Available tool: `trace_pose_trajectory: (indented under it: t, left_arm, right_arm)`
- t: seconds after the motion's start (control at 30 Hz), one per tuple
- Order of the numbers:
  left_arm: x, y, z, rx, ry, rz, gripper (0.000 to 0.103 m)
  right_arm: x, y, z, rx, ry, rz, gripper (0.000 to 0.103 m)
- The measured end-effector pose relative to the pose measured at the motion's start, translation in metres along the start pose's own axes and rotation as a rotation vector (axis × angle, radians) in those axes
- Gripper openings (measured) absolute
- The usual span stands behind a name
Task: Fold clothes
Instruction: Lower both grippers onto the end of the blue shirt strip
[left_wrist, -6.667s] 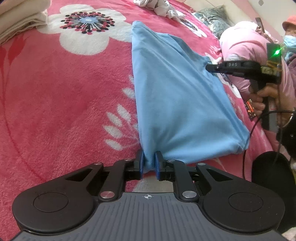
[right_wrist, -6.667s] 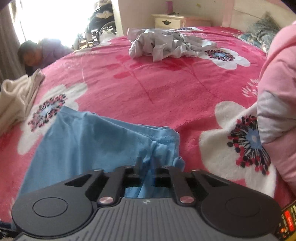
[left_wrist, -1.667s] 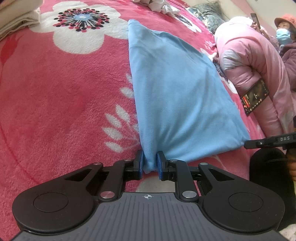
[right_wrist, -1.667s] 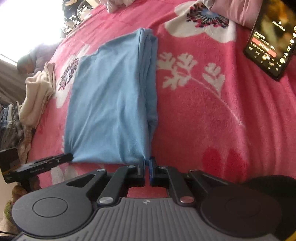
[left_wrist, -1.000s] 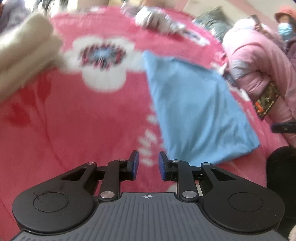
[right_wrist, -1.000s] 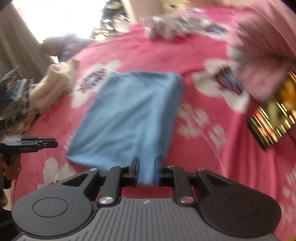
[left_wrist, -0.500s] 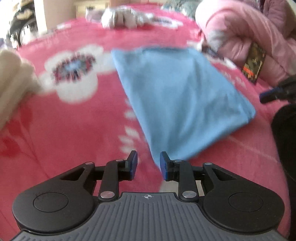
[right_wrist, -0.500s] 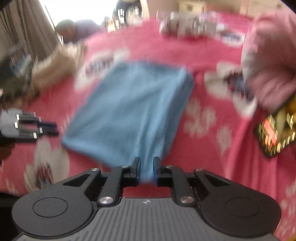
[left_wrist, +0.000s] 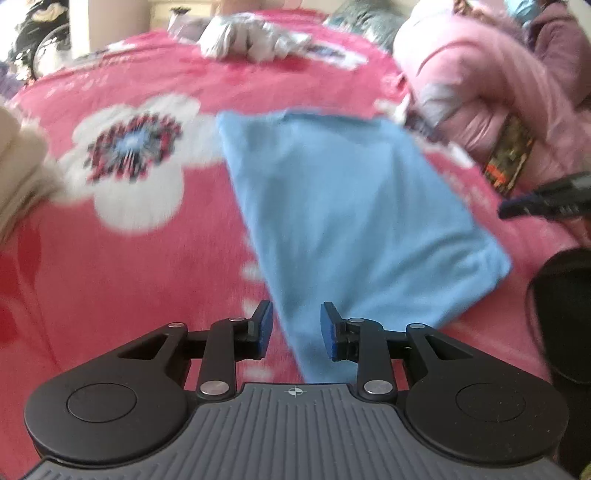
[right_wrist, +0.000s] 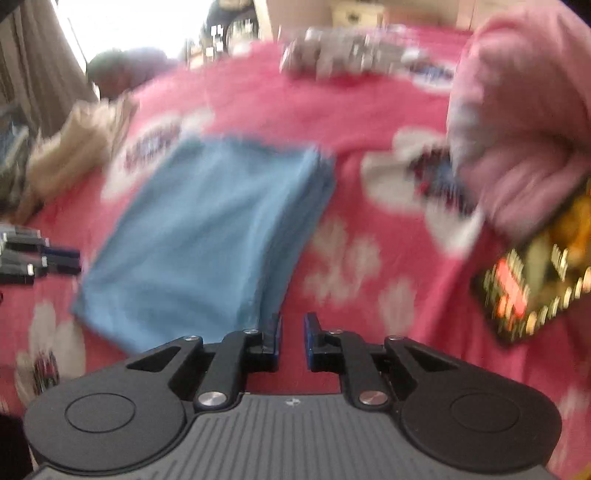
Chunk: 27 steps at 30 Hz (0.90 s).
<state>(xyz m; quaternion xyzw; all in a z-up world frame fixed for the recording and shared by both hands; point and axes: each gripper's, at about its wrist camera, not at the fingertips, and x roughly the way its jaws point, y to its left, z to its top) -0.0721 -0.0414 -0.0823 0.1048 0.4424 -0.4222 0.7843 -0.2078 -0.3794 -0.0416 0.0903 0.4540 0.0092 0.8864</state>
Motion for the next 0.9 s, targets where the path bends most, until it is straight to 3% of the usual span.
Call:
trace_pose_trajectory:
  t: [0.1,0.17,0.23,0.33,0.43,0.47,0.5,0.53,0.7,0.8,0.9]
  left_arm:
    - [0.029,-0.001,0.03,-0.019,-0.058,-0.042,0.03]
    - [0.059,0.004,0.04,-0.061,-0.046,-0.044,0.03]
    - [0.075,0.017,0.04,-0.099,-0.031,-0.05,0.028]
    - [0.058,0.03,0.035,-0.082,-0.084,-0.033,0.03]
    - [0.041,0.047,0.037,-0.12,-0.114,-0.046,0.034]
    - [0.043,0.052,0.04,-0.139,-0.11,-0.061,0.035]
    - [0.048,0.055,0.044,-0.15,-0.098,-0.078,0.037]
    - [0.054,0.057,0.048,-0.159,-0.084,-0.094,0.039]
    - [0.079,0.07,0.05,-0.28,-0.068,-0.149,0.048]
    - [0.079,0.071,0.049,-0.268,-0.086,-0.165,0.055]
    - [0.077,0.076,0.052,-0.265,-0.097,-0.165,0.055]
  right_arm:
    - [0.028,0.012,0.031,0.032,-0.083,0.101,0.014]
    - [0.057,0.013,0.04,0.076,-0.101,0.166,0.014]
    - [0.077,0.001,0.035,0.109,-0.077,0.139,0.014]
    - [0.083,-0.029,0.022,0.242,-0.064,0.139,0.007]
    - [0.052,-0.054,0.015,0.332,-0.173,0.143,0.025]
    - [0.045,-0.06,0.014,0.36,-0.203,0.162,0.036]
    - [0.043,-0.067,0.012,0.402,-0.205,0.195,0.045]
    - [0.046,-0.072,0.01,0.451,-0.188,0.228,0.046]
    - [0.071,-0.089,-0.011,0.656,-0.089,0.295,0.049]
    - [0.087,-0.09,-0.018,0.719,-0.057,0.322,0.049]
    - [0.094,-0.089,-0.015,0.734,-0.059,0.331,0.05]
